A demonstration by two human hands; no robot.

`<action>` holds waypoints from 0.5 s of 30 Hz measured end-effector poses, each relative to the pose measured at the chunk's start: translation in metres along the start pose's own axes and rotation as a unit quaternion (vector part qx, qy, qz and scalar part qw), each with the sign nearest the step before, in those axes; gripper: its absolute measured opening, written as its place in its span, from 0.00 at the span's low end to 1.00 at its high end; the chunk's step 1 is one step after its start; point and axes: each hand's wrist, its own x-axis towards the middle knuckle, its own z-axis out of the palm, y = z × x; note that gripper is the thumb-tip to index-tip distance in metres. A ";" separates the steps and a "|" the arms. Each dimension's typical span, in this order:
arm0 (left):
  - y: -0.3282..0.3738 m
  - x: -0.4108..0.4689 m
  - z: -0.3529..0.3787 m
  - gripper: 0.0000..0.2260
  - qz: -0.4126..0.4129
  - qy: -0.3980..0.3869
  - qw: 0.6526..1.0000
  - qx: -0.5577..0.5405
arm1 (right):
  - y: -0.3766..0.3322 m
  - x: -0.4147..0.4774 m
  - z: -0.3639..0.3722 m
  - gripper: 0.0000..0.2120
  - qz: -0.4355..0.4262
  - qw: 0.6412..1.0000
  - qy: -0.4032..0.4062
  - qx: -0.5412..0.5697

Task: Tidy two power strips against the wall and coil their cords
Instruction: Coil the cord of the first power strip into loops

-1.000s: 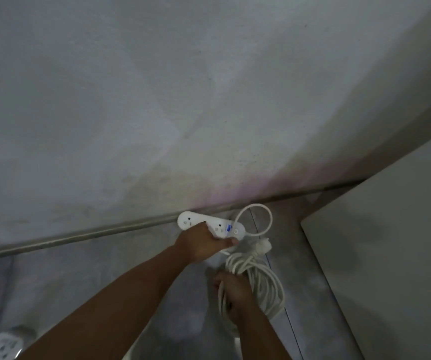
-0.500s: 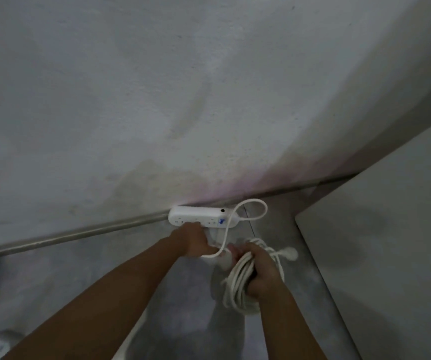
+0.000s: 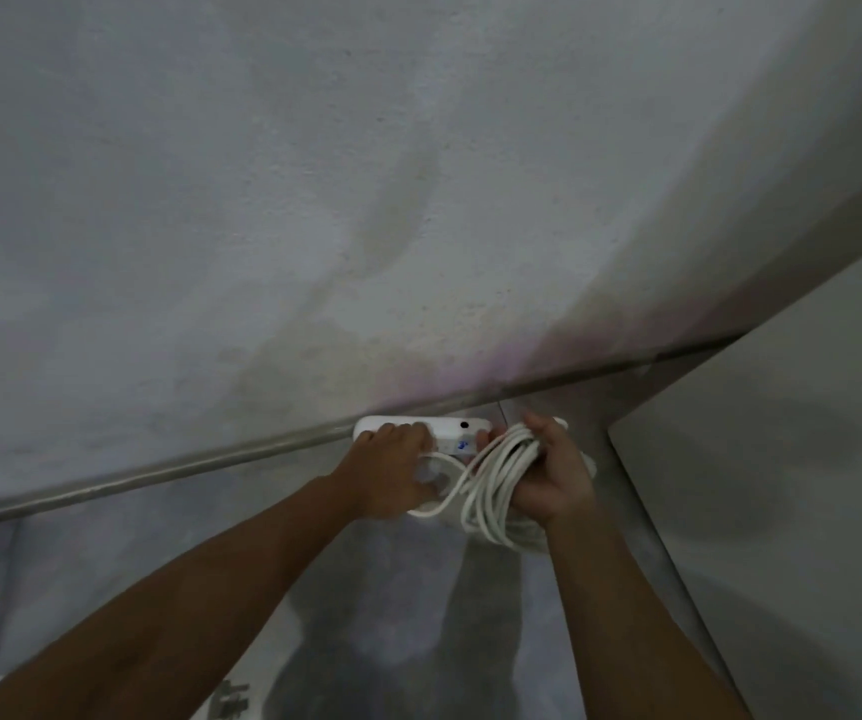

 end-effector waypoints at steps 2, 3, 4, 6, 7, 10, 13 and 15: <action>-0.002 0.002 -0.001 0.21 -0.025 0.003 0.996 -0.081 | -0.002 0.002 -0.001 0.11 0.001 1.000 -0.009 -0.019; -0.002 0.004 -0.002 0.20 -0.030 -0.002 0.996 -0.081 | -0.002 0.001 -0.001 0.11 0.003 0.999 -0.016 -0.031; -0.001 0.010 -0.005 0.20 -0.034 -0.008 0.998 -0.044 | -0.003 0.000 -0.003 0.11 0.004 0.999 -0.025 -0.037; 0.004 0.020 -0.012 0.20 -0.053 -0.016 0.998 -0.013 | -0.006 -0.006 -0.010 0.12 0.004 0.998 -0.051 -0.039; 0.006 0.025 -0.017 0.20 -0.058 -0.011 0.998 -0.009 | -0.008 -0.011 -0.016 0.12 0.011 0.996 -0.075 -0.035; 0.010 0.032 -0.019 0.19 -0.068 -0.007 0.997 0.038 | -0.005 -0.028 -0.040 0.19 0.065 0.975 -0.211 0.010; 0.017 0.029 -0.004 0.19 -0.093 0.017 0.992 0.085 | 0.007 -0.036 -0.050 0.16 0.059 0.951 -0.305 -0.003; 0.019 0.027 0.005 0.20 -0.092 0.041 0.993 0.065 | 0.012 -0.034 -0.049 0.13 0.057 0.943 -0.329 -0.015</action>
